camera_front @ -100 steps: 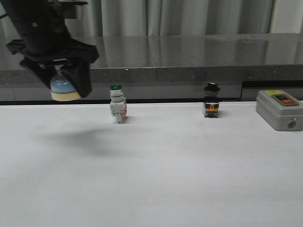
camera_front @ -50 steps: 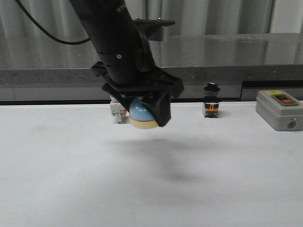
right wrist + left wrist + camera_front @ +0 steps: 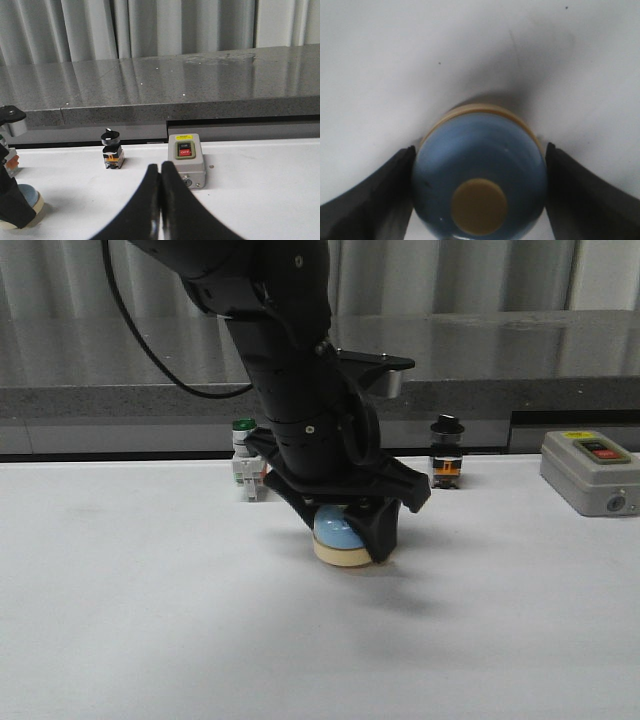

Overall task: Place and press bell with both arms
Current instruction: 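Lower the bell onto the table center and open the left gripper, then raise the left gripper away from the bell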

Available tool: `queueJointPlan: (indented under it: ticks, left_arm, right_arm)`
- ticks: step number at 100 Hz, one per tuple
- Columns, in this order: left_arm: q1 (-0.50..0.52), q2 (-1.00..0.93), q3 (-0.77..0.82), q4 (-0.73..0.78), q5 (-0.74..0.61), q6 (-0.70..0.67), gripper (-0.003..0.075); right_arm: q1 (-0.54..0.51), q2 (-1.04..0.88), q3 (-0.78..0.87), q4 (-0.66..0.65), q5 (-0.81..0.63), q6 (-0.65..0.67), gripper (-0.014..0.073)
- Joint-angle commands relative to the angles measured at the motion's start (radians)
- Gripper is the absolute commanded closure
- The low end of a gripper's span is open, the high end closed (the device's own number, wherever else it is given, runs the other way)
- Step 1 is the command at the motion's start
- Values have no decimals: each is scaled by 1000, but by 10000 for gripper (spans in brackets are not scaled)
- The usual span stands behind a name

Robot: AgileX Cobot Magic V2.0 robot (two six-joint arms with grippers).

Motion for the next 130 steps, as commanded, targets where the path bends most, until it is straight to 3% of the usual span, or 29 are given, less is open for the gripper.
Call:
queueJointPlan:
  ticks: [1,35,52,61,93,130]
  left_arm:
    - [-7,-53,-34,-13,-20,-8,599]
    - [-7,-43,-34,-13,-11,-8,410]
    - [-7,-43,-34,-14,-2,11,146]
    - [-7,-43,-34,-14,4,13,52]
    - [-7,-51,-92,-52,86,13,39]
    - [4,-238,-104,-72,89,13,39]
  right_arm:
    - [-8,-20,-13,-2,-79,-1,654]
    - [-8,-20,-13,-2,-79,-1,654]
    - [-8,-20,-13,-2,-79,-1,654]
    - [-8,-20,-13,-2,-79,-1,654]
    - [-8,-20,-13,-2,-79,-1,654]
    - [-8,-20,-13,-2,-79,-1,654]
